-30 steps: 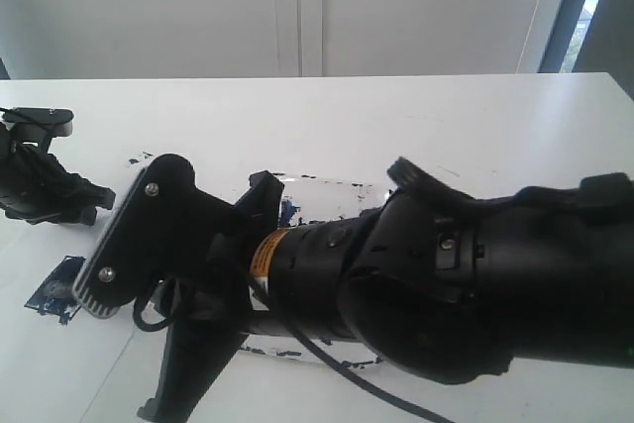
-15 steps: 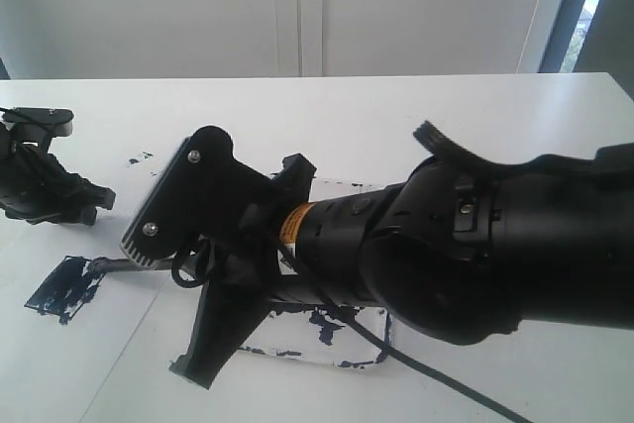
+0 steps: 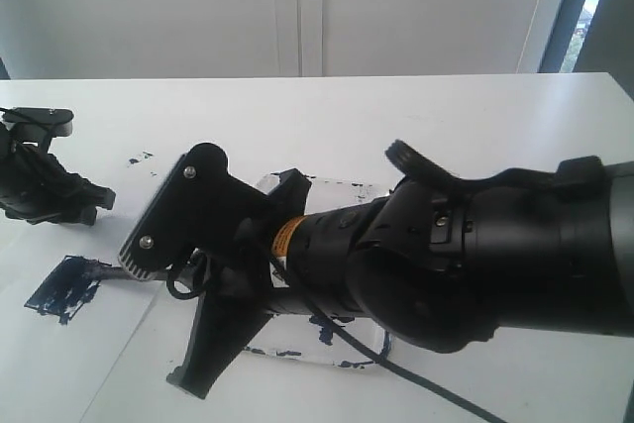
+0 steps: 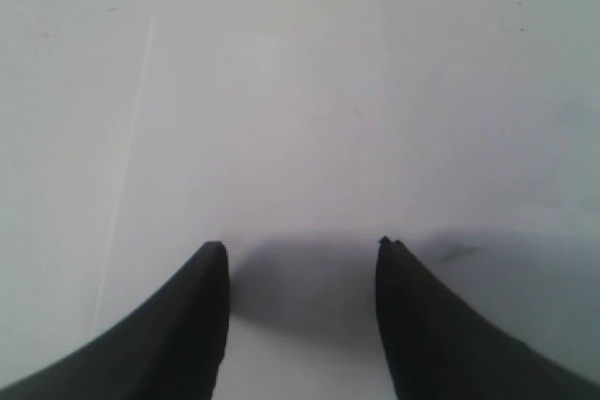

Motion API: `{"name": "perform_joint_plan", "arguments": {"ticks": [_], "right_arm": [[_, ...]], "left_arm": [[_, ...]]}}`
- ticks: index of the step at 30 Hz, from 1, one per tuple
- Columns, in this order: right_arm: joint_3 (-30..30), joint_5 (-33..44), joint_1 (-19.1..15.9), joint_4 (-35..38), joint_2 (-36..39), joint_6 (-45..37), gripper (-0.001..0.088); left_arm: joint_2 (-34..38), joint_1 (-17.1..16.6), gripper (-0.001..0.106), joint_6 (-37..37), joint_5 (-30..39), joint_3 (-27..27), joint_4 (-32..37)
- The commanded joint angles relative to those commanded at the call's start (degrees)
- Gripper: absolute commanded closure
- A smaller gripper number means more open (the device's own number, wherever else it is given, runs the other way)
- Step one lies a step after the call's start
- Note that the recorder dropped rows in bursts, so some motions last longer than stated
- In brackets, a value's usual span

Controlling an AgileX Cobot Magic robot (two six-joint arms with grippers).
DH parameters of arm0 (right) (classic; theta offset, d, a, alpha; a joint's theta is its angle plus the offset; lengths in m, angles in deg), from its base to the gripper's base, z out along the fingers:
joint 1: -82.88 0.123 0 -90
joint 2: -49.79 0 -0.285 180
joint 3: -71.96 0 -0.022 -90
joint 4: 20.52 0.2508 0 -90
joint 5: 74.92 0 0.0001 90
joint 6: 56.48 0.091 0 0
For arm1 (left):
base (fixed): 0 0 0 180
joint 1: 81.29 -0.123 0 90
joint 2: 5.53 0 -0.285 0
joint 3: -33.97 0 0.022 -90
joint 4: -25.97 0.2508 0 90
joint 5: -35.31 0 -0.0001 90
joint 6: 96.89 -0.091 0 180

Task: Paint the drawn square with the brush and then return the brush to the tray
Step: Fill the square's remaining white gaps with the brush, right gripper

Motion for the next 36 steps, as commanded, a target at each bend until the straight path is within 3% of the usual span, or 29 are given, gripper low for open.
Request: {"name": "perform_joint_plan", "arguments": {"ticks": [5, 13, 22, 26, 36], "right_arm": [[0.0, 1.99, 0.92, 0.0, 0.0, 0.11, 0.0868], [0.0, 2.74, 5.2, 0.0, -0.1, 0.11, 0.0868], [0.0, 1.3, 3.95, -1.13, -8.32, -0.46, 0.0868], [0.0, 3.77, 1.34, -1.11, -8.0, -0.21, 0.0868], [0.0, 2.29, 0.64, -1.24, -4.71, -0.31, 0.0868]], "left_arm": [[0.0, 0.0, 0.052, 0.0, 0.0, 0.0, 0.0], [0.0, 0.0, 0.052, 0.0, 0.0, 0.0, 0.0], [0.0, 0.0, 0.052, 0.0, 0.21, 0.0, 0.0], [0.0, 0.0, 0.052, 0.0, 0.21, 0.0, 0.0], [0.0, 0.0, 0.052, 0.0, 0.21, 0.0, 0.0]]}}
